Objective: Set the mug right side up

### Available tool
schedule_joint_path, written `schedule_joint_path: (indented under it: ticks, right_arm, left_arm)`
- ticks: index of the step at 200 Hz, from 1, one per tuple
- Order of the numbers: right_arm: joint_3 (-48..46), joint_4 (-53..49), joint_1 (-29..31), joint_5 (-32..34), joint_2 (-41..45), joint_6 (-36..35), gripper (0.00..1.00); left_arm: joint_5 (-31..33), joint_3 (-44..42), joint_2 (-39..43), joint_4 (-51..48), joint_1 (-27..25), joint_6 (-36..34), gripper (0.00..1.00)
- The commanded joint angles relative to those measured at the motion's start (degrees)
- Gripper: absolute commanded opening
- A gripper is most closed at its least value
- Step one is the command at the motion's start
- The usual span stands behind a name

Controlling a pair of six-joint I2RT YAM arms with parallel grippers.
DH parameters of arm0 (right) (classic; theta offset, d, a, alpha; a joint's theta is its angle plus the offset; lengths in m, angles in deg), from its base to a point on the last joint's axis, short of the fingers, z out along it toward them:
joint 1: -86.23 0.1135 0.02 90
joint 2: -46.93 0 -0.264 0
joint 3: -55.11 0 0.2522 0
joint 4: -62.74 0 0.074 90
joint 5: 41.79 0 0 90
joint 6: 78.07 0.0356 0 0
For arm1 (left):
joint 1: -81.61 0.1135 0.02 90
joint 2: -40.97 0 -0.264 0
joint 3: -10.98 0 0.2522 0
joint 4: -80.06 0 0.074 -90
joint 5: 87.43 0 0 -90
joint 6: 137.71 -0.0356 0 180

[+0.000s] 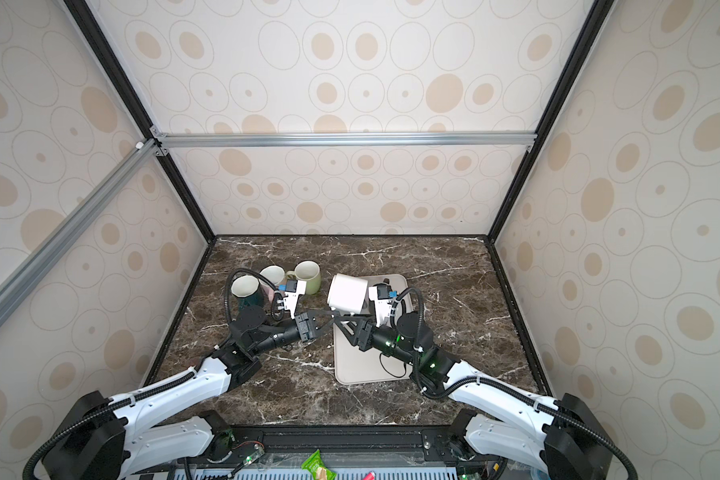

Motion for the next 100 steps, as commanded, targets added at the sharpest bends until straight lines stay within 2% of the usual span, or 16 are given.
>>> schedule_joint_path:
  ticks: [1,19,46,100]
  right_arm:
    - [0.34,7.88,0.24,1.04,1.2,-0.93,0.37]
    - [-0.05,9.1,0.2,0.98,1.32,-0.95,0.34]
    - [-0.3,9.46,0.2,1.15,1.54,-1.0,0.23]
    - [0.2,8.47,0.25,1.19,1.11,-1.64,0.18]
  left_arm:
    - [-2.36,-0.25,0.29,3.96,0.18,0.3,0.0]
    - [-2.67,-0.41,-0.32,3.92,0.25,0.21,0.0]
    - [-2.58,-0.88,-1.11,3.71,0.24,-0.15,0.0]
    - [-3.28,-0.64,-2.22,3.94,0.2,-0.24,0.0]
